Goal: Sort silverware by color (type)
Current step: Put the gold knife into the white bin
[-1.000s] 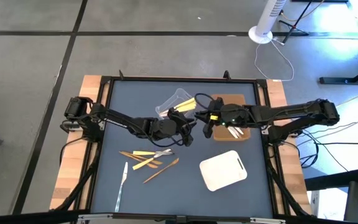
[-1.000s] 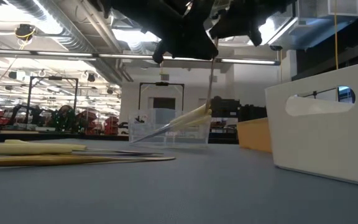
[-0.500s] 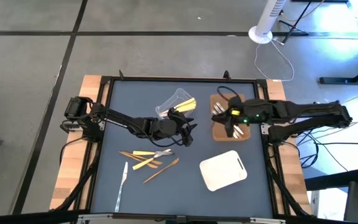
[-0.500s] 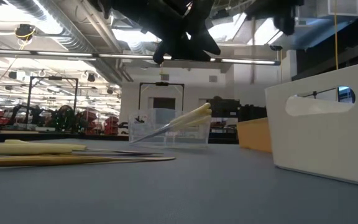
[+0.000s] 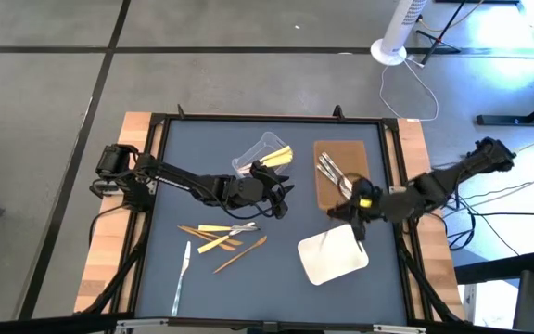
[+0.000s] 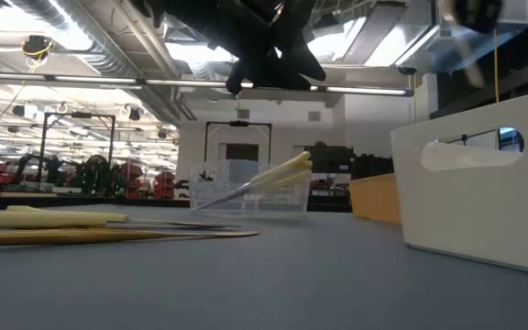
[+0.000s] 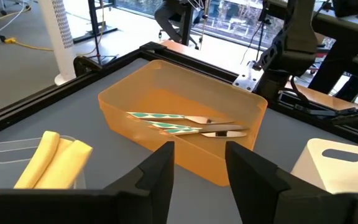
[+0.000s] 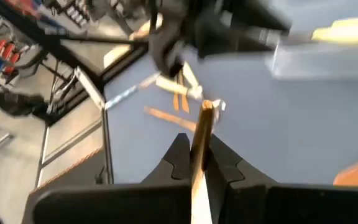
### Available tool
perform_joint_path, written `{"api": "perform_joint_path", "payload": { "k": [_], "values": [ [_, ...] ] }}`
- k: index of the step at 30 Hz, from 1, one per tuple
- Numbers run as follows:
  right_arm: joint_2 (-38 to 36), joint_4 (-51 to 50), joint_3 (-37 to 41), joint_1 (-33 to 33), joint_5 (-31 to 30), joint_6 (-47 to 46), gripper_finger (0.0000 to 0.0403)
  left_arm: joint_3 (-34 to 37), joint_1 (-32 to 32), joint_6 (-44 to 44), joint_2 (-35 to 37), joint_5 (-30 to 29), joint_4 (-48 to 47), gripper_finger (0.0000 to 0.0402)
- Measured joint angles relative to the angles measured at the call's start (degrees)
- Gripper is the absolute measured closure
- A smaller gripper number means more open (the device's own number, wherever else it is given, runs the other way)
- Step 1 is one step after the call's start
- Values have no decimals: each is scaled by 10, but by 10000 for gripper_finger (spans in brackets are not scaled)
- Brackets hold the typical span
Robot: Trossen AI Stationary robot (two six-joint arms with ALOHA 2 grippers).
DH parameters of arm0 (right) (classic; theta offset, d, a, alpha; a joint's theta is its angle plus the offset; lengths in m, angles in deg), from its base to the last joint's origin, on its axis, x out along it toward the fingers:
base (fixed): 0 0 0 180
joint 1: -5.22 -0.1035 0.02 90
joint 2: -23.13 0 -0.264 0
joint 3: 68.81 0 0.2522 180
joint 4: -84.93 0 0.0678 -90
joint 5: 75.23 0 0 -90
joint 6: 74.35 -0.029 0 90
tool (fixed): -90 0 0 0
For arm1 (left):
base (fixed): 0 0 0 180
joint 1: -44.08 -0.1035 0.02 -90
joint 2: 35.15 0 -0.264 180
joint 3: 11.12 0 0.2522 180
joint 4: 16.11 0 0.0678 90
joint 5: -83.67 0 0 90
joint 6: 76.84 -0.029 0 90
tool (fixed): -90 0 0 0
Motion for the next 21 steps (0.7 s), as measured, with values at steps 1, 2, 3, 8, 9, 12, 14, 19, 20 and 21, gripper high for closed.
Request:
{"api": "perform_joint_path", "payload": {
  "k": [1, 2, 3, 8, 9, 12, 14, 19, 20, 21],
  "values": [
    [0, -1, 8, -15, -7, -16, 398, 0, 0, 0, 0, 0, 0, 264],
    [0, -4, 15, -30, -15, -32, 399, 0, 0, 0, 0, 0, 0, 264],
    [0, -12, 22, -43, -26, -48, 399, 0, 0, 0, 0, 0, 0, 264],
    [0, -35, 47, -81, -52, -58, 399, 0, 0, 0, 0, 0, 0, 264],
    [0, -42, 48, -84, -52, -56, 399, 0, 0, 0, 0, 0, 0, 264],
    [0, -55, 48, -87, -37, -17, 399, 0, 0, 0, 0, 0, 0, 264],
    [0, -60, 48, -87, -1, 13, 399, 0, 0, 0, 0, 0, 0, 264],
    [13, -68, 48, -86, 74, 92, 399, 0, 0, 0, 0, 0, 0, 264],
    [18, -70, 48, -86, 78, 104, 399, 0, 0, 0, 0, 0, 0, 264],
    [23, -72, 48, -86, 78, 116, 399, 0, 0, 0, 0, 0, 0, 264]
  ]
}}
